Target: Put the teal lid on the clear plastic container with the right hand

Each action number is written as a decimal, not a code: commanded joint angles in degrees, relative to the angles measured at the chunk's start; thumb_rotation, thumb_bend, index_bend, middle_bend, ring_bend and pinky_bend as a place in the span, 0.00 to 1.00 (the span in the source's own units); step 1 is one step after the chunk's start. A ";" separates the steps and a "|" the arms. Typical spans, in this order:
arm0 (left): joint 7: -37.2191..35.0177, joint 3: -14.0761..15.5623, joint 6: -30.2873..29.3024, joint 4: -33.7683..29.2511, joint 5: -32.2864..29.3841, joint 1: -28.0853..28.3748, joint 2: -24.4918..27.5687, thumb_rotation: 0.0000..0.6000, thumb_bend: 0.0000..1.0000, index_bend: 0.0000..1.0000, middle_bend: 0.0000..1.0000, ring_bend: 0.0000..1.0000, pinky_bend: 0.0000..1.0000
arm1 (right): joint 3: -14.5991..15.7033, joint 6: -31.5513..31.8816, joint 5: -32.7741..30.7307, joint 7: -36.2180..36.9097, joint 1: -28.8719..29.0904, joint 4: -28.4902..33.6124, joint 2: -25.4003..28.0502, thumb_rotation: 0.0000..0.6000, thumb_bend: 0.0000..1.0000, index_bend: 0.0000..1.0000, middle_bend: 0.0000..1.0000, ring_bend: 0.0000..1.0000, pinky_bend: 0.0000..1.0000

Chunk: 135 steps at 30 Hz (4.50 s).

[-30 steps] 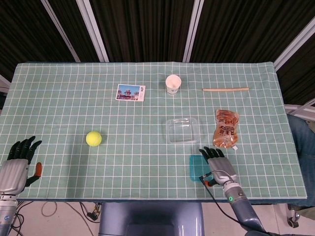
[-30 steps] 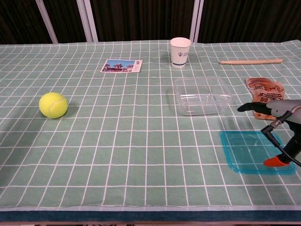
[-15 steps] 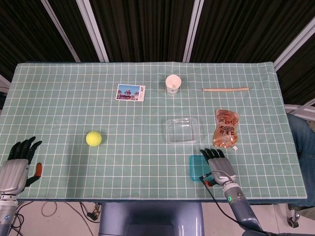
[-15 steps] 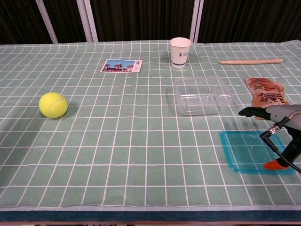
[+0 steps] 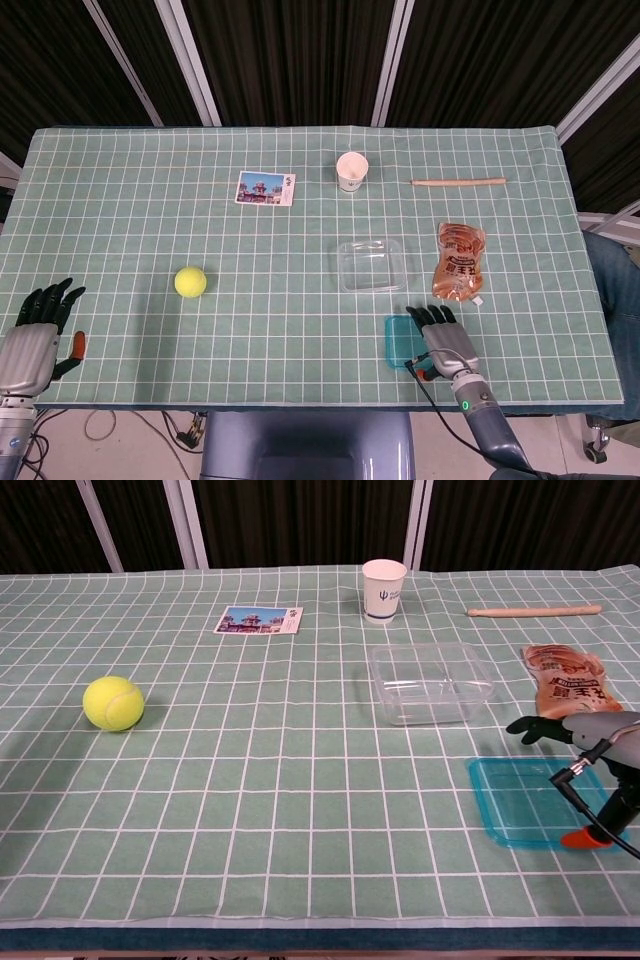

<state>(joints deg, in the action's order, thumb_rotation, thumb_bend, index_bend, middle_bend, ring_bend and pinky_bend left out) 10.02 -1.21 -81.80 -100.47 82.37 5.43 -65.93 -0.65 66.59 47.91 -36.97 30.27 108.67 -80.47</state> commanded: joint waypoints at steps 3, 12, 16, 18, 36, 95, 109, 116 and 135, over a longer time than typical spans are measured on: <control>0.09 0.02 -0.03 0.00 0.01 -0.01 0.00 1.00 0.56 0.12 0.00 0.00 0.00 | 0.24 -0.03 0.23 -0.06 0.05 -0.14 -0.03 1.00 0.21 0.01 0.14 0.00 0.00; 0.33 0.03 0.09 -0.04 -0.17 0.05 0.02 1.00 0.56 0.12 0.00 0.00 0.00 | 0.41 0.50 0.15 -0.25 -0.03 -0.75 -0.89 1.00 0.21 0.01 0.14 0.00 0.00; 0.28 0.04 0.16 -0.02 -0.25 0.07 0.02 1.00 0.56 0.12 0.00 0.00 0.00 | 0.62 0.71 -0.36 -0.94 0.02 -0.88 -1.38 1.00 0.19 0.01 0.14 0.00 0.00; 0.28 0.05 0.16 -0.05 -0.19 0.08 0.04 1.00 0.56 0.12 0.00 0.00 0.00 | 0.60 0.98 -0.76 -1.32 0.04 -0.95 -1.68 1.00 0.17 0.01 0.14 0.00 0.00; 0.14 0.11 0.45 -0.33 -0.56 0.12 0.18 1.00 0.56 0.12 0.00 0.00 0.00 | 0.22 2.24 -1.64 -2.60 0.24 -1.23 -3.15 1.00 0.16 0.01 0.14 0.00 0.00; 0.09 0.04 0.42 -0.37 -0.81 0.17 0.26 1.00 0.56 0.12 0.00 0.00 0.00 | -0.35 1.90 -4.16 -3.74 0.93 -4.48 -5.97 1.00 0.16 0.01 0.21 0.00 0.00; 0.05 0.07 0.55 -0.50 -0.99 0.17 0.32 1.00 0.56 0.13 0.00 0.00 0.00 | -0.22 1.04 -4.63 -3.84 1.41 -4.21 -5.71 1.00 0.16 0.02 0.32 0.06 0.00; 0.02 0.08 0.70 -0.69 -1.19 0.18 0.47 1.00 0.56 0.13 0.00 0.00 0.00 | -0.69 0.64 -2.37 -1.03 1.04 -4.07 -5.34 1.00 0.16 0.02 0.38 0.09 0.00; 0.02 0.17 1.01 -1.01 -1.50 0.21 0.69 1.00 0.56 0.13 0.00 0.00 0.00 | -0.08 1.12 1.47 0.18 0.41 -3.78 -4.75 1.00 0.15 0.02 0.38 0.09 0.00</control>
<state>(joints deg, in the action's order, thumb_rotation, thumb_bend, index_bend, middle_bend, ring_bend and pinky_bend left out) 10.03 -1.05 -80.79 -101.49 80.86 5.64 -65.24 -0.74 67.71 49.38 -36.79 30.69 104.90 -85.21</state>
